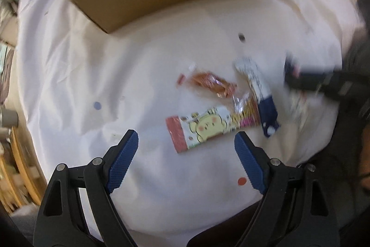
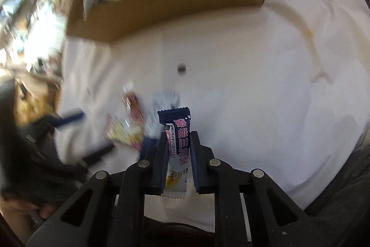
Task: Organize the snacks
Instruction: 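Grasp the yellow bear candy packet with the left gripper while the right gripper lifts the navy bar, then carry both packets into the box and open both grippers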
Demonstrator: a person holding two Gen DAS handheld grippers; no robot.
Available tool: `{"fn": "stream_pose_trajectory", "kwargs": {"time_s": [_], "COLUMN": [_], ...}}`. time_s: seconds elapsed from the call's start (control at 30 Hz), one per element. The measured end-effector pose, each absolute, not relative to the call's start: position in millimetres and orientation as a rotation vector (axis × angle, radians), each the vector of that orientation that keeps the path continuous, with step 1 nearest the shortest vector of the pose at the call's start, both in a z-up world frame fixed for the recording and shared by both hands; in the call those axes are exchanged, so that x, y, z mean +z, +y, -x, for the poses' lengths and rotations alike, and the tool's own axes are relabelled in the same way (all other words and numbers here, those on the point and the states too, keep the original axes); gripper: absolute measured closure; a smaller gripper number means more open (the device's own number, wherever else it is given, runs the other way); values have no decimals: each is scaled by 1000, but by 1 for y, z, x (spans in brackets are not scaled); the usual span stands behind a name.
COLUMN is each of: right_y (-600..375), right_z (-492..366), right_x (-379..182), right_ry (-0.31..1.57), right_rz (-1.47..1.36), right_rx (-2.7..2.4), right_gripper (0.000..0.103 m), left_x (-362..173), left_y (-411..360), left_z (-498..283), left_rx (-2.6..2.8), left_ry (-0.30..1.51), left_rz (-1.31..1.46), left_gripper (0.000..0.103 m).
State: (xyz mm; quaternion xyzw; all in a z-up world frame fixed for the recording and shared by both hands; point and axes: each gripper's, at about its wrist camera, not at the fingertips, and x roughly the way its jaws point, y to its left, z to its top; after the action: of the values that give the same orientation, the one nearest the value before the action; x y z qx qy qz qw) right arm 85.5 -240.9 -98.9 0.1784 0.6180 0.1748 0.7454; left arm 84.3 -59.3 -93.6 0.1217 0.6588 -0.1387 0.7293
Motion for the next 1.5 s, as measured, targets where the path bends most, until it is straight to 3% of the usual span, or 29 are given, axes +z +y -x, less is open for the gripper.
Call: {"fn": "stream_pose_trajectory", "kwargs": {"time_s": [0.13, 0.27, 0.33, 0.4, 0.47, 0.7, 1.0, 1.2, 1.5], "right_y": [-262, -270, -277, -278, -276, -272, -273, -284, -301], "right_z": [-86, -77, -75, -82, -85, -88, -90, -113, -161], "right_x": [-93, -87, -86, -90, -88, -87, -51, -29, 2], "right_ry": [1301, 1256, 1249, 1258, 1260, 1252, 1116, 1046, 926], "right_rz": [-490, -513, -534, -544, -542, -553, -519, -524, -519], "right_rx": [346, 310, 309, 307, 306, 327, 401, 418, 417], "right_gripper": [85, 85, 85, 85, 85, 85, 85, 85, 85], "left_x": [-106, -111, -112, -111, -109, -78, 2, 7, 20], "left_y": [-79, -97, -99, -97, -94, -71, 1, 20, -8], "left_z": [-87, -88, -89, -89, -89, -68, -81, -104, -146], "left_rx": [-382, -450, -471, -474, -482, -459, -164, -75, -48], "left_ry": [1463, 1431, 1432, 1441, 1456, 1457, 1158, 1072, 967], "left_rz": [-335, -409, -415, -391, -353, -210, 30, 157, 73], "left_gripper": [24, 50, 54, 73, 81, 81, 81, 81, 81]}}
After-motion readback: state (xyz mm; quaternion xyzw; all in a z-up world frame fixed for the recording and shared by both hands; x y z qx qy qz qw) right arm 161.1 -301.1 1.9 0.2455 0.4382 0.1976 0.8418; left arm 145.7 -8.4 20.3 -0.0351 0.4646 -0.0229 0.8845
